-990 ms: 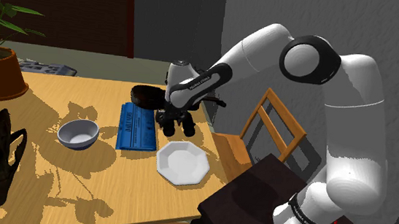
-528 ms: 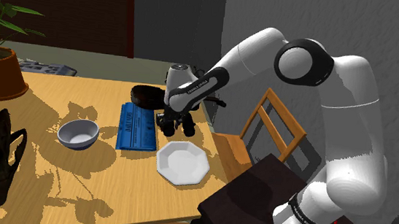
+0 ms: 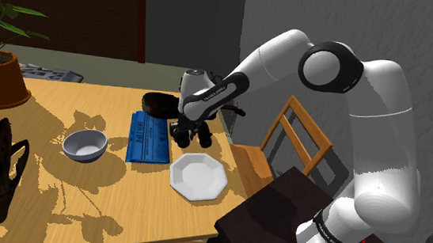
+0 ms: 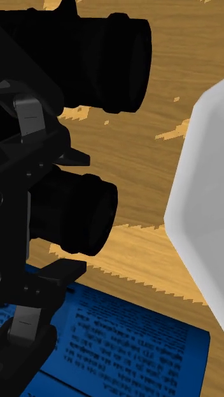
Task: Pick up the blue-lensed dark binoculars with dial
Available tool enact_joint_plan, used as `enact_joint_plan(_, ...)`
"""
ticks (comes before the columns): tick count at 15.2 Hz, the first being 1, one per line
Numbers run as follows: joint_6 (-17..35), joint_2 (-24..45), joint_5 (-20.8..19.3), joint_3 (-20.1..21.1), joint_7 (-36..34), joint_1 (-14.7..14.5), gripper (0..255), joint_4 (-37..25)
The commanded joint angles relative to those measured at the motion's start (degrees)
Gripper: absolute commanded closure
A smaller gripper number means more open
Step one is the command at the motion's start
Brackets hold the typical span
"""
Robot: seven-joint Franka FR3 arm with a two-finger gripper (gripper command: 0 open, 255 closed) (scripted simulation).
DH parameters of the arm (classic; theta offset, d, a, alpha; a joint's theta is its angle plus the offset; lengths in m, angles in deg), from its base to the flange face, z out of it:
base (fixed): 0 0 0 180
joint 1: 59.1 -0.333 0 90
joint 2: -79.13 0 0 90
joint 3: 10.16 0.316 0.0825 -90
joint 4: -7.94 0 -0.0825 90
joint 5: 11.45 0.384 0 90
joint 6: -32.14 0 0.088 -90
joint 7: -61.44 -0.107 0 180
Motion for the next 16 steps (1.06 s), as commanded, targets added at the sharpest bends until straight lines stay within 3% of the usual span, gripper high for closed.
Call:
enact_joint_plan(1, -0.6, -0.8, 0.1, 0.1, 0.1, 0.1, 255, 0.2)
enact_joint_plan(16, -7.4, -8.2, 1.8, 1.4, 1.2, 1.0, 255, 0.8)
